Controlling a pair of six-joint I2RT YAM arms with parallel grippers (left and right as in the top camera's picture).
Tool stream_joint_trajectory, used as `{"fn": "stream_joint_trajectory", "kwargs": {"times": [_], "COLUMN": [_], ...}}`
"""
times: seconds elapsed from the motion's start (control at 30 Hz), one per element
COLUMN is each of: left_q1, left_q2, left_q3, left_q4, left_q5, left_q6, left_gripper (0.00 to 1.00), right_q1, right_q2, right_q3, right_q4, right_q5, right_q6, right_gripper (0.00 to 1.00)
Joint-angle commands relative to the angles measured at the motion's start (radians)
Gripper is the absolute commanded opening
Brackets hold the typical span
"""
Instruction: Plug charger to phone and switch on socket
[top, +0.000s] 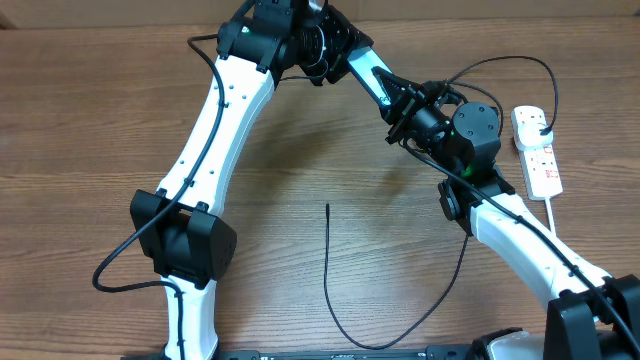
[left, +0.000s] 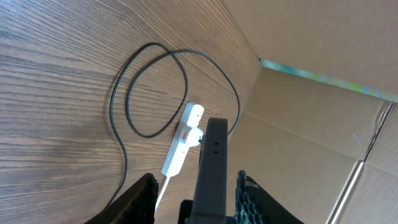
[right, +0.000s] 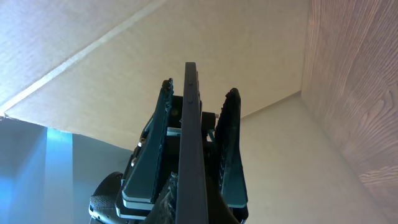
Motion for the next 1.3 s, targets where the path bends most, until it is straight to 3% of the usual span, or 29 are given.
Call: {"fn": "stream_joint_trajectory", "kwargs": {"times": [0.0,0.2,0.4,1.27], "left_q1": [-0.002,-0.002,-0.002,-0.002], "left_q2": [0.002,0.002,0.002,0.002], "left_q3": [0.005,0.005,0.005,0.005], "left_q4": [0.008,0.019,0.019,0.019], "left_q5": [0.025,0.031,0.031,0.031], "left_q6": [0.043,0.047,0.047,0.046], "left_gripper": [0.44,0.44,0.37,0.24], "right_q1": [-0.002,-0.002,-0.002,-0.002], "right_q2": [-0.014,-0.014,-0.014,-0.014], "right_q3": [0.015,0.015,0.015,0.015], "right_q4": [0.028,0.039,0.043,0.035], "right_q5": [0.018,0.018,0.016,-0.037], "right_q6": [0.138,0.138,0.138,0.138], "right_gripper": [0.04,0.04,0.04,0.04]}}
